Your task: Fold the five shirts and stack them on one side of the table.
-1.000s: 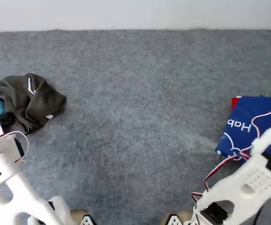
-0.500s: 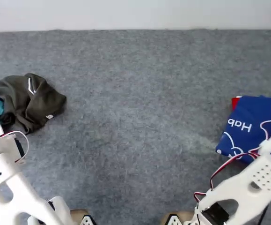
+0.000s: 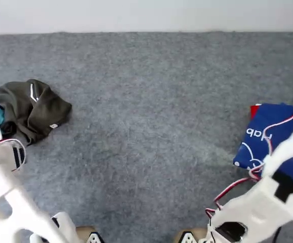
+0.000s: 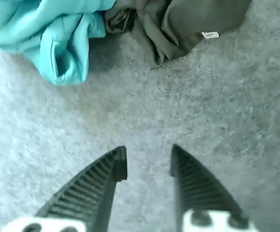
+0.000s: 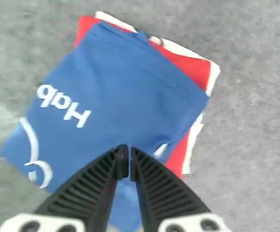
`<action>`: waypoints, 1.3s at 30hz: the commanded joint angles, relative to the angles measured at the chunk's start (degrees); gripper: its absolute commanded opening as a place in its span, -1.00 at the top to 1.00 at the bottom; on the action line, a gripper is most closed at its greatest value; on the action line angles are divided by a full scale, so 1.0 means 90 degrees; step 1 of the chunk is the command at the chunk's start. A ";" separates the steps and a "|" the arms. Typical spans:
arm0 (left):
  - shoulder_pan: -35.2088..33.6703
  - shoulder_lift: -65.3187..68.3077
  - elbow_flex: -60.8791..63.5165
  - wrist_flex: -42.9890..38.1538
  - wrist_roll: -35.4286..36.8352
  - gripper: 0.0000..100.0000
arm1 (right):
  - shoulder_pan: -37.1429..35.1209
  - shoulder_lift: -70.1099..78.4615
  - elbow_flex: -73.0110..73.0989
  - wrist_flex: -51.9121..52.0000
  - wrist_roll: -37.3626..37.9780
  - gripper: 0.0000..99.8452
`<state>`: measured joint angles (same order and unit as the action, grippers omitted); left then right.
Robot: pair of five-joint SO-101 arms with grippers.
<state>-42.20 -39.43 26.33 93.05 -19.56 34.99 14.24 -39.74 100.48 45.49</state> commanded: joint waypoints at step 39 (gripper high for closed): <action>0.1416 0.8928 -0.7507 -0.0166 -0.0352 0.45 | -0.2310 -0.3805 0.5929 0.0269 -0.2755 0.98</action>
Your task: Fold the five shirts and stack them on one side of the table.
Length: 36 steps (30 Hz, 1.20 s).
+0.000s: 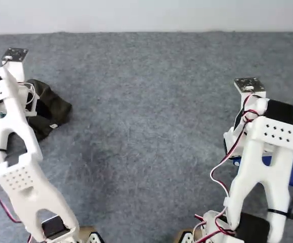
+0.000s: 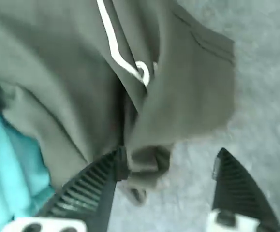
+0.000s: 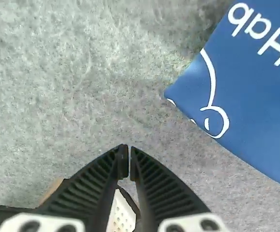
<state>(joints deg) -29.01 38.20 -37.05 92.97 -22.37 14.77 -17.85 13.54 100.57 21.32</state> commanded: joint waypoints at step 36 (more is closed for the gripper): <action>0.6046 -0.0703 -0.2447 0.0821 0.2120 0.98 | -0.0034 -0.0249 -0.0029 0.0269 -0.0029 0.98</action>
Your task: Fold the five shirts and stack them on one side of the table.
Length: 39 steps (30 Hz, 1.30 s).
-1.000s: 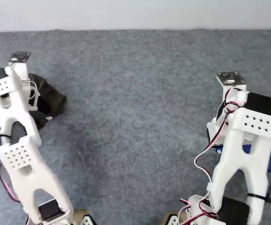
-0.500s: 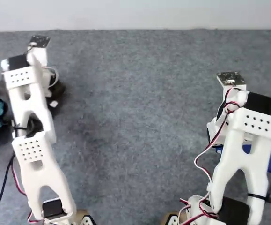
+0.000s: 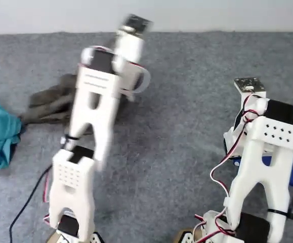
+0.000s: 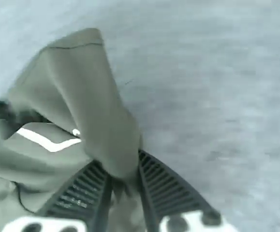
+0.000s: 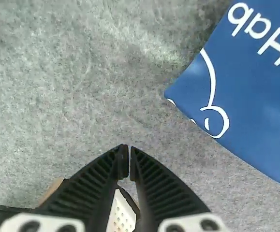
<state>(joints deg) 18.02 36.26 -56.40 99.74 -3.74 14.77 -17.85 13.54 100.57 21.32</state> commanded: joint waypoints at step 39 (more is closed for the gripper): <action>-0.5665 -0.5226 0.5358 0.0078 -0.0361 0.57 | -0.5397 0.2828 -0.2413 -0.0259 -0.0078 0.81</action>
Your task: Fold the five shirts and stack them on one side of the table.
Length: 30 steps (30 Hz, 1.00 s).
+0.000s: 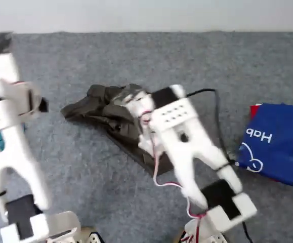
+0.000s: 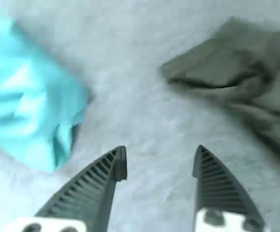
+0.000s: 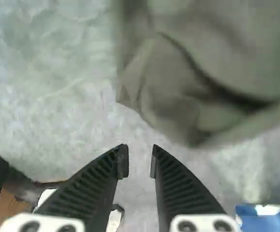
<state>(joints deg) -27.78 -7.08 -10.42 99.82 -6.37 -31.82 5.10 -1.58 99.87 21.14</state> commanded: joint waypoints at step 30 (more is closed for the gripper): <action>-0.2452 -0.1260 0.1294 0.0059 -0.0518 0.57 | 0.0405 0.5153 -0.7277 0.0366 0.0293 0.97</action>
<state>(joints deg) -49.58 -16.40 1.01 99.82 -10.59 -31.82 52.66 -64.09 100.48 22.73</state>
